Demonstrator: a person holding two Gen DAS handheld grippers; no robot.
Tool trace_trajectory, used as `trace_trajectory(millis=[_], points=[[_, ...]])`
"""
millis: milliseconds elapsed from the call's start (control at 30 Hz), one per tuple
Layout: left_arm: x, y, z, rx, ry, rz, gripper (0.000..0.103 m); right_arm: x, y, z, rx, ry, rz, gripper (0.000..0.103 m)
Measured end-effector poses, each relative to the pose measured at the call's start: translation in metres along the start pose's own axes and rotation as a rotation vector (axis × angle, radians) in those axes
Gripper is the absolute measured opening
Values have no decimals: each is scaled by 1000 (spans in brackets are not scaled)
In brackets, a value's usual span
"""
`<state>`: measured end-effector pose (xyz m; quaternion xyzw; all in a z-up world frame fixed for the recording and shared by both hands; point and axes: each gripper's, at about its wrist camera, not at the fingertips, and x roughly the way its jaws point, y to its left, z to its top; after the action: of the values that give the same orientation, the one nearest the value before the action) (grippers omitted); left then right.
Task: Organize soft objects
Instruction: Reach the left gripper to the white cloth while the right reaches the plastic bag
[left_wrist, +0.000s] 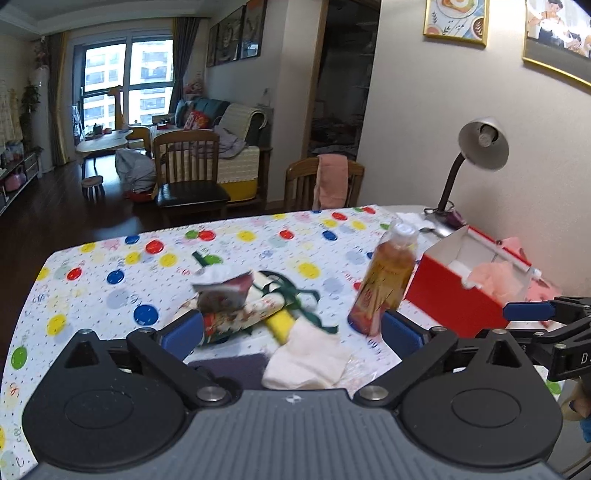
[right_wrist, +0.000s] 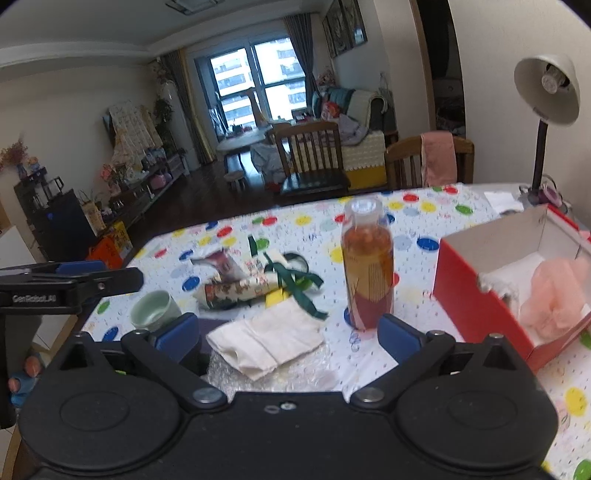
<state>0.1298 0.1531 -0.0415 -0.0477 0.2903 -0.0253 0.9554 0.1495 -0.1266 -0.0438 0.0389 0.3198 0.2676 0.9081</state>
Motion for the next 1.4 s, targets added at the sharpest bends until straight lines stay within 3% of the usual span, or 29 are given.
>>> trace_trajectory(millis=[300,500,667,833,1133,1400], points=[[26,6,-11,-10,44,-14,103,34,11,-27,-13,92,-29,103],[72,-5,-8,27,153,-21,103,60,11,-43,-22,144,-54,102],[110,-20,-7,106,210,-46,103,79,6,-54,-18,194,-63,97],[148,-24,-4,118,281,-91,103,93,2,-63,-7,227,-69,92],[200,-24,-10,204,397,-64,102,105,-5,-72,17,281,-79,83],[218,-30,-18,240,414,-54,96,121,0,-69,5,283,-68,71]])
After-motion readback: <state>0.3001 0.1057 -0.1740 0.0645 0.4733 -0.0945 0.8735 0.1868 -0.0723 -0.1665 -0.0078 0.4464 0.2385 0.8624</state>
